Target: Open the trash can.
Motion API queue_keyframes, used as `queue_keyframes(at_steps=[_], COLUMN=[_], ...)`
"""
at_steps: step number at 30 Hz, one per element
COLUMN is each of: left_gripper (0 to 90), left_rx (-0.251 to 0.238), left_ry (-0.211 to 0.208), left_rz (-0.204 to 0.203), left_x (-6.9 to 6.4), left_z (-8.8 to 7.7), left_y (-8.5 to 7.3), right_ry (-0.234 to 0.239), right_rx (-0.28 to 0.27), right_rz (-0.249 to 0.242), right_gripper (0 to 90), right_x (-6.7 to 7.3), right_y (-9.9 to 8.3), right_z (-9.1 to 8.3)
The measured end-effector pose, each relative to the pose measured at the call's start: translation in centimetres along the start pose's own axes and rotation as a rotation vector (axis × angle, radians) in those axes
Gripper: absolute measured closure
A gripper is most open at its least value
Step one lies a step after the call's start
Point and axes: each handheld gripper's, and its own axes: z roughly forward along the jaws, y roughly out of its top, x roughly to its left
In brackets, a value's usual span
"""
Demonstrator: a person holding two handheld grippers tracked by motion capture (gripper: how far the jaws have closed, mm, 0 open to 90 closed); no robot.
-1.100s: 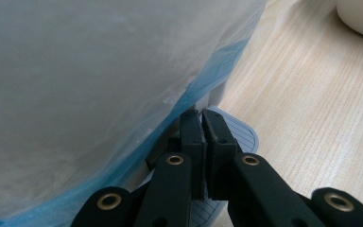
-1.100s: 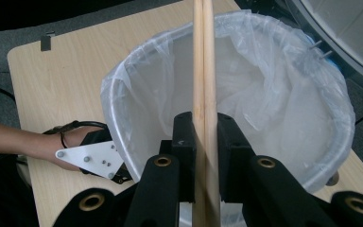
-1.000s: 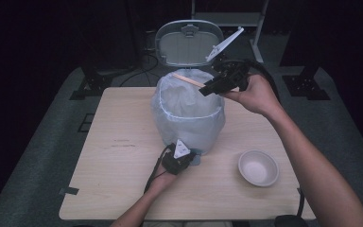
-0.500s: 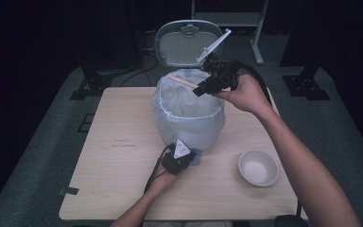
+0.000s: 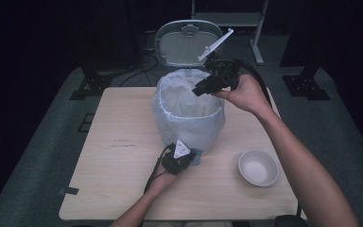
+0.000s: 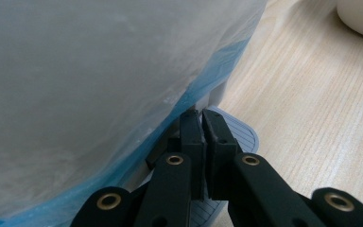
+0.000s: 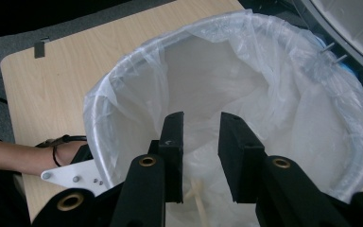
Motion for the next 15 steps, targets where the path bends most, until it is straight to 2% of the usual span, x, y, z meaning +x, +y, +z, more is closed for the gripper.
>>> queue_keyframes(at_steps=[9, 15], left_gripper=[88.3, 88.3], left_rx=[0.001, 0.0], left_ry=[0.0, 0.0], left_rz=[0.0, -0.001], left_x=[0.0, 0.0], left_z=[0.0, 0.0], left_y=[0.0, 0.0], right_ry=[0.015, 0.022], right_rx=[-0.024, -0.018], right_rz=[0.011, 0.03], right_gripper=[69.2, 67.1], right_x=[-0.2, -0.4], right_y=[-1.5, -2.3], right_z=[-1.3, -1.7])
